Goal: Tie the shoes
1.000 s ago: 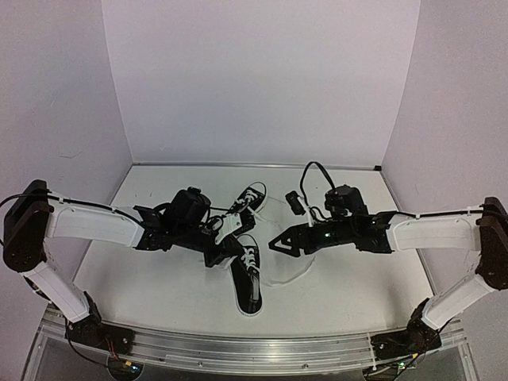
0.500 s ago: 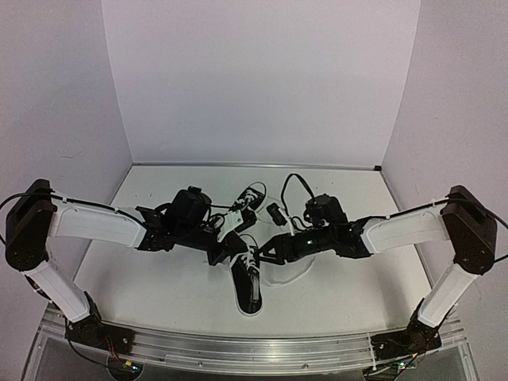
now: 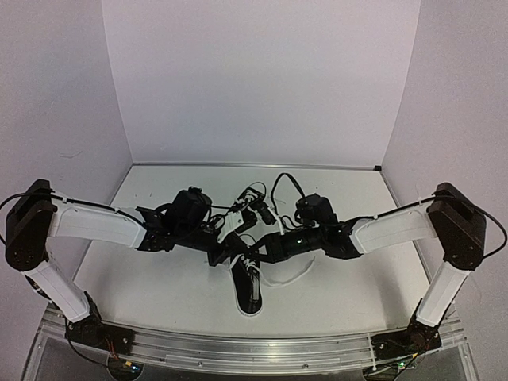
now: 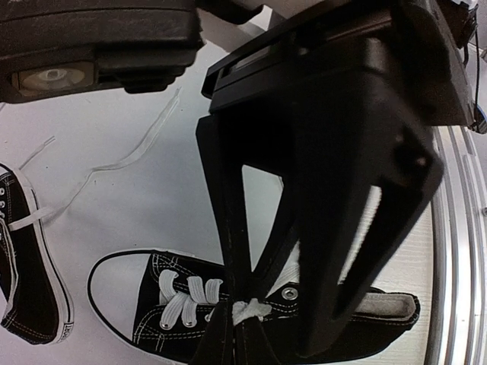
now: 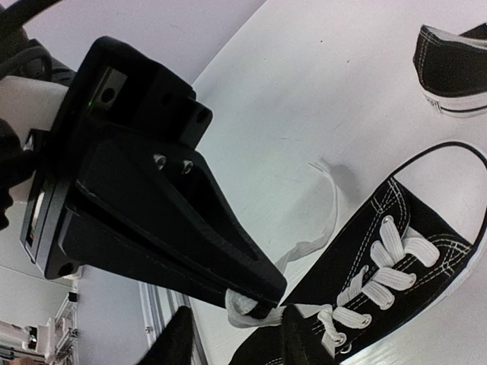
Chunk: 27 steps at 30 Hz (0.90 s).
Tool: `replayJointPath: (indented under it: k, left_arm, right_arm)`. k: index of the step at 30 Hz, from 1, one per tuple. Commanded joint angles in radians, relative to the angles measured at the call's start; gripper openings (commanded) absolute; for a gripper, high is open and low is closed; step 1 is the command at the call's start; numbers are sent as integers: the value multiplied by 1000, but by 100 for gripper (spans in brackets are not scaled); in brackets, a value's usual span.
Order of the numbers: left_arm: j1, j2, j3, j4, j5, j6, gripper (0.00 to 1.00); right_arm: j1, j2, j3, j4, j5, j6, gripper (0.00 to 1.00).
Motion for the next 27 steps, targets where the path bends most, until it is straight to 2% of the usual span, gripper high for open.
replayJointPath:
  k: [1, 5, 8, 11, 19, 22, 27]
  left_arm:
    - [-7, -6, -6, 38, 27, 18, 0]
    - [-7, -4, -7, 31, 23, 24, 0]
    - [-7, -10, -10, 17, 10, 29, 3]
    - [-7, -22, -19, 1, -7, 33, 8]
    - [-6, -51, -52, -4, -41, 32, 28]
    - [-5, -38, -43, 3, -28, 29, 29]
    - [-7, -17, -16, 22, -18, 24, 24]
  right_arm:
    - [5, 21, 45, 50, -16, 4, 24]
    - [4, 15, 39, 50, -21, 1, 6]
    - [4, 1, 27, 49, -20, -3, 0]
    - [4, -24, 9, 48, -9, -6, 0]
    - [3, -80, -29, 34, 26, -9, 0]
    - [2, -87, -31, 25, 33, -14, 0]
    - [3, -93, -33, 14, 37, -16, 0]
